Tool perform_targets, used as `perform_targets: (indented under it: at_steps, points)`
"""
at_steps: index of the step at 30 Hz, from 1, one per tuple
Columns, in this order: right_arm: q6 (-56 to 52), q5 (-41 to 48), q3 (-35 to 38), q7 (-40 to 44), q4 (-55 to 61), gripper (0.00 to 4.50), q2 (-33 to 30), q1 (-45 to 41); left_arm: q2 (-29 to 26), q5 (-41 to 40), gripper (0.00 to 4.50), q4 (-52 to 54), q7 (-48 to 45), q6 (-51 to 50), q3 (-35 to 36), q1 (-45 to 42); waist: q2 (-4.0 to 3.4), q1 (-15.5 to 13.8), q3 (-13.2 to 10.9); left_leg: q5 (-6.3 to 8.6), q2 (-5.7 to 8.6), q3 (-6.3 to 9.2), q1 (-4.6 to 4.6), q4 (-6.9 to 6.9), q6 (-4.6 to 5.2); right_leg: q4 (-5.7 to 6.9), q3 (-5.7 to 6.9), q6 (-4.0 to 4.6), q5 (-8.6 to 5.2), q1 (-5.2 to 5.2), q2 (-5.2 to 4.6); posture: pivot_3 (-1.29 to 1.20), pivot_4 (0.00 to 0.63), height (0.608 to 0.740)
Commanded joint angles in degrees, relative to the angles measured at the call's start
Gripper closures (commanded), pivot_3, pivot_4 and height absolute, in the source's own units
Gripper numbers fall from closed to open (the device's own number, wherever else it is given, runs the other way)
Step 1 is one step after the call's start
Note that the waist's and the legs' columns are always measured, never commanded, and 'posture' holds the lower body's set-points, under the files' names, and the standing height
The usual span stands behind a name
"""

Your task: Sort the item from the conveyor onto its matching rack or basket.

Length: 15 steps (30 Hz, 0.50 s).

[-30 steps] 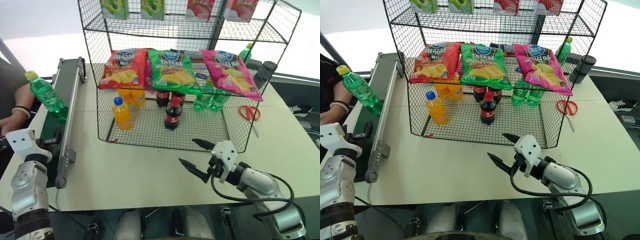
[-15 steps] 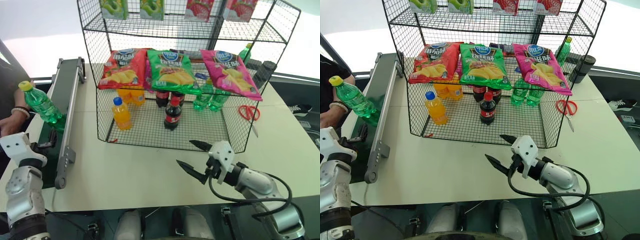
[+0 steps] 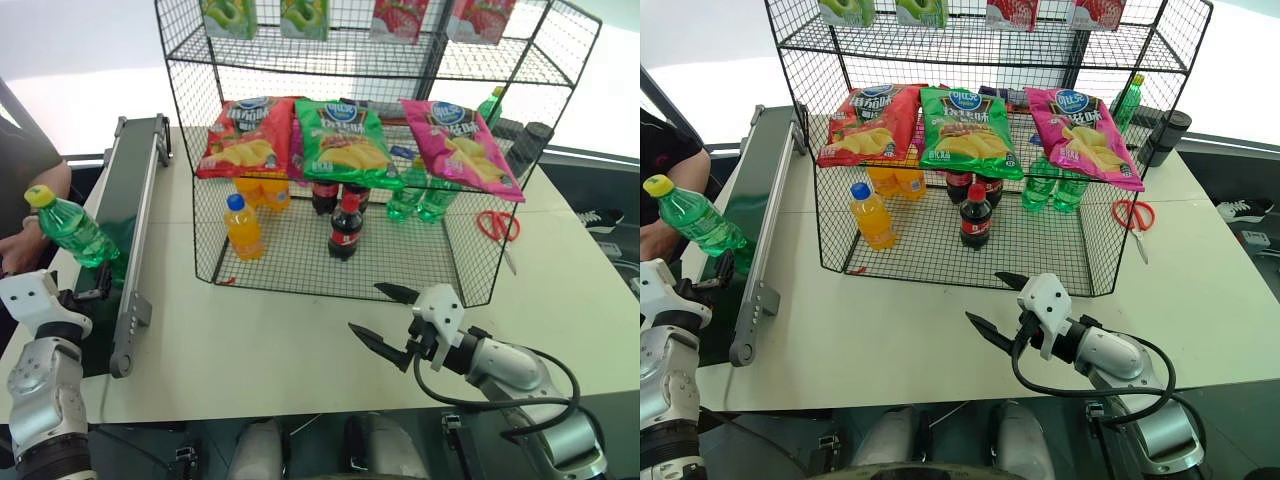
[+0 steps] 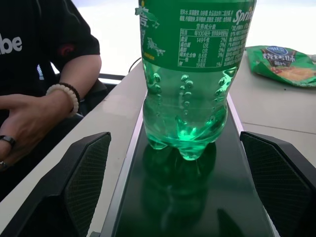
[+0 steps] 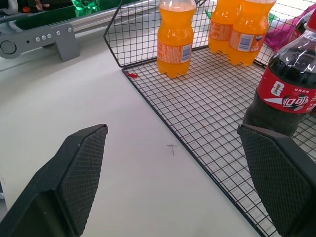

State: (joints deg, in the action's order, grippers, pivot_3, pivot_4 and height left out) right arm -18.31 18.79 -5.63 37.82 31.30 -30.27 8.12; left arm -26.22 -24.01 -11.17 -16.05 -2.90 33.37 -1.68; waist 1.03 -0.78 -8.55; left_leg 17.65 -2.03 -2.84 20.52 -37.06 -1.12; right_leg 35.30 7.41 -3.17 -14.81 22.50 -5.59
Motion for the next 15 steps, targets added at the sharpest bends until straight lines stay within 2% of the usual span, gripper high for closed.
perform_targets:
  at_steps: [1,13,15]
  points:
    - [0.93,0.23,-0.25,0.02,2.05,0.1,0.44,0.07,-0.99,-0.1,0.0,2.12,-0.26,1.64,1.12,-0.19,0.0,-0.01,0.0,0.0,0.0,0.0,0.0,0.0,0.0,0.0,0.0,0.0,0.0,0.0,0.0,0.0,0.15,0.74]
    - [1.23,0.1,-0.97,-0.12,2.07,0.1,0.61,0.47,-1.29,0.16,0.0,2.26,-1.21,1.79,0.77,-0.64,0.0,0.0,0.0,0.0,0.0,0.0,0.0,0.0,0.0,0.0,0.0,0.0,0.0,0.0,0.0,0.0,0.15,0.74]
    - [1.4,0.06,-1.02,-0.06,1.92,0.0,0.62,0.52,-1.24,0.24,0.54,2.29,-1.16,1.87,0.84,-0.68,0.0,0.0,0.0,0.0,0.0,0.0,0.01,0.0,0.0,0.0,0.0,0.0,0.0,0.0,0.0,0.0,0.15,0.74]
